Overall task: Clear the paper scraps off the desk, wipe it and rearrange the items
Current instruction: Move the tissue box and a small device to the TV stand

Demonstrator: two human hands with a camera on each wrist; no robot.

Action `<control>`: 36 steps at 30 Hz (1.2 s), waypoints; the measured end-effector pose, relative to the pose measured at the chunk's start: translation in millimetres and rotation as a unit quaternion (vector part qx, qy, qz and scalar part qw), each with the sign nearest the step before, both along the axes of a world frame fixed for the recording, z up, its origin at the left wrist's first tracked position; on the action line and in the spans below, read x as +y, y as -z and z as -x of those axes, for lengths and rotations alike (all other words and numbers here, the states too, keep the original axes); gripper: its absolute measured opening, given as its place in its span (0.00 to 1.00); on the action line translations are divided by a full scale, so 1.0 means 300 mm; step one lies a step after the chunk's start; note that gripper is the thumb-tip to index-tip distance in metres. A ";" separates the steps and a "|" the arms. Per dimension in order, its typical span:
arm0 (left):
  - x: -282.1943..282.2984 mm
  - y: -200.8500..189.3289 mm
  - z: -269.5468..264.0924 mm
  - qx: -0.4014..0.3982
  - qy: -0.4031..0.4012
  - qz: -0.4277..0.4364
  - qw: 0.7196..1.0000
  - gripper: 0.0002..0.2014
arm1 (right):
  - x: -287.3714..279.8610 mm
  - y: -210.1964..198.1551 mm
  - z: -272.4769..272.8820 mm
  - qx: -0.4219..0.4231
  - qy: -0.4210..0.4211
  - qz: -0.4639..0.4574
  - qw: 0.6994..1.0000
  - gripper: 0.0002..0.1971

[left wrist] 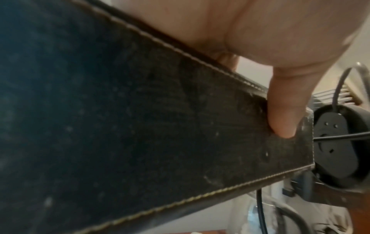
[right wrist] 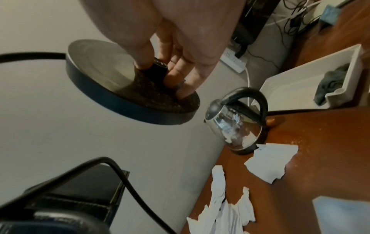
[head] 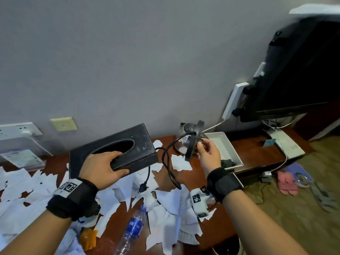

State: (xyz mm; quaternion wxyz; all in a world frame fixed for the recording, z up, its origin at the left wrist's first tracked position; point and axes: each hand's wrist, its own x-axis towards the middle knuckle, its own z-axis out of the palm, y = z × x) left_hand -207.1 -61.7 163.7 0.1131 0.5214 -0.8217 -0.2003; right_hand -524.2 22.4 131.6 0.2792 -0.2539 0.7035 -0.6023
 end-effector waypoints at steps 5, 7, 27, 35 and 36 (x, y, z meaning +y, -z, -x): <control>0.067 -0.035 0.168 -0.009 0.062 0.036 0.997 0.27 | 0.127 -0.022 0.143 0.021 0.011 -0.008 1.000 0.07; 0.104 -0.045 0.246 -0.016 0.090 0.070 0.993 0.29 | 0.200 -0.055 0.202 0.023 0.023 0.003 0.999 0.08; 0.686 -0.093 1.167 -0.177 0.263 0.162 0.935 0.31 | 1.072 -0.060 1.026 0.190 0.098 -0.086 0.973 0.12; 0.729 -0.051 1.610 -0.197 0.330 0.156 0.910 0.32 | 1.272 -0.026 1.373 0.192 0.165 -0.132 0.959 0.13; 0.730 -0.040 1.673 -0.194 0.340 0.152 0.908 0.32 | 1.293 -0.021 1.422 0.195 0.177 -0.139 0.955 0.13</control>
